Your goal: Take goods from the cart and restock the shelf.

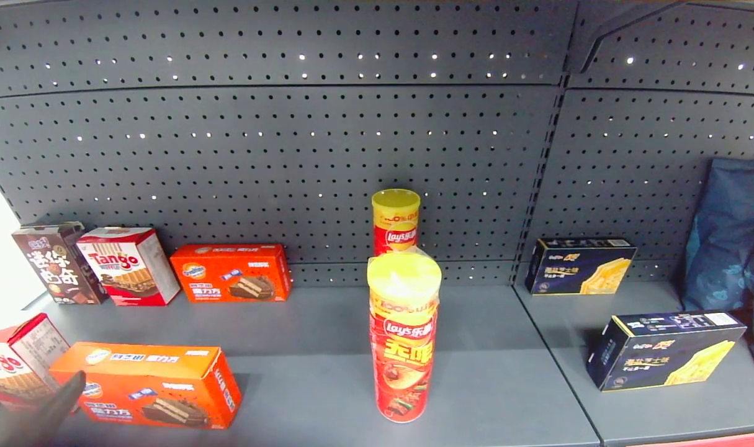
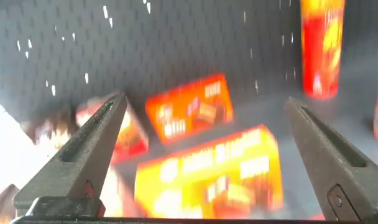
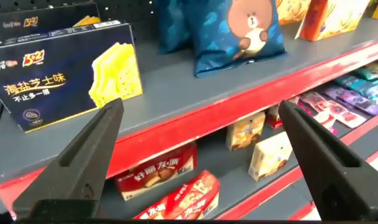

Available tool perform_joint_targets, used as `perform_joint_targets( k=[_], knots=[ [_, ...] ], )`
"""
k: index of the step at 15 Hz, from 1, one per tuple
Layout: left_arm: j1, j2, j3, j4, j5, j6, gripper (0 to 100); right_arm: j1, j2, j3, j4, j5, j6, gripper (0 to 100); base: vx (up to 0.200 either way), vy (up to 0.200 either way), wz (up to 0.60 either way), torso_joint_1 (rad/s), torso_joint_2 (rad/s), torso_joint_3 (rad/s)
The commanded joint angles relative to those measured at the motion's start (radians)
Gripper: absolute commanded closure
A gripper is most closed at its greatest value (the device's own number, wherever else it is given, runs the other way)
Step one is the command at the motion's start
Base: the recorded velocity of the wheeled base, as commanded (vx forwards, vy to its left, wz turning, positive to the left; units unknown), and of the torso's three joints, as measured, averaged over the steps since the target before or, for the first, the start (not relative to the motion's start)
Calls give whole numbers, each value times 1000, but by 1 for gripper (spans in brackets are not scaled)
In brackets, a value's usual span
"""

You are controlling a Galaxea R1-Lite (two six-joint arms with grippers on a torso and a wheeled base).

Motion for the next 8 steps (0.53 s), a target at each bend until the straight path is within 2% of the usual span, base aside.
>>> perform_joint_targets(
  k=[1,3,4,5,6,8],
  knots=[
    [0,-340,59,258,53,-5,0,0,-4,10,15,16,1,0,0,0,0,0,0,0],
    [1,-582,87,508,71,-5,0,0,-4,10,30,31,-14,0,0,0,0,0,0,0],
    [3,-582,102,548,87,-17,0,0,-4,10,30,41,-26,0,0,0,0,0,0,0],
    [6,-582,116,511,94,-65,0,0,-4,10,30,44,-26,0,0,0,0,0,0,0],
    [4,-582,142,494,91,-80,0,0,-4,10,30,44,-26,0,0,0,0,0,0,0],
    [4,-582,185,448,94,-131,0,1,-4,8,33,45,-28,0,0,0,0,0,0,0]
  ],
)
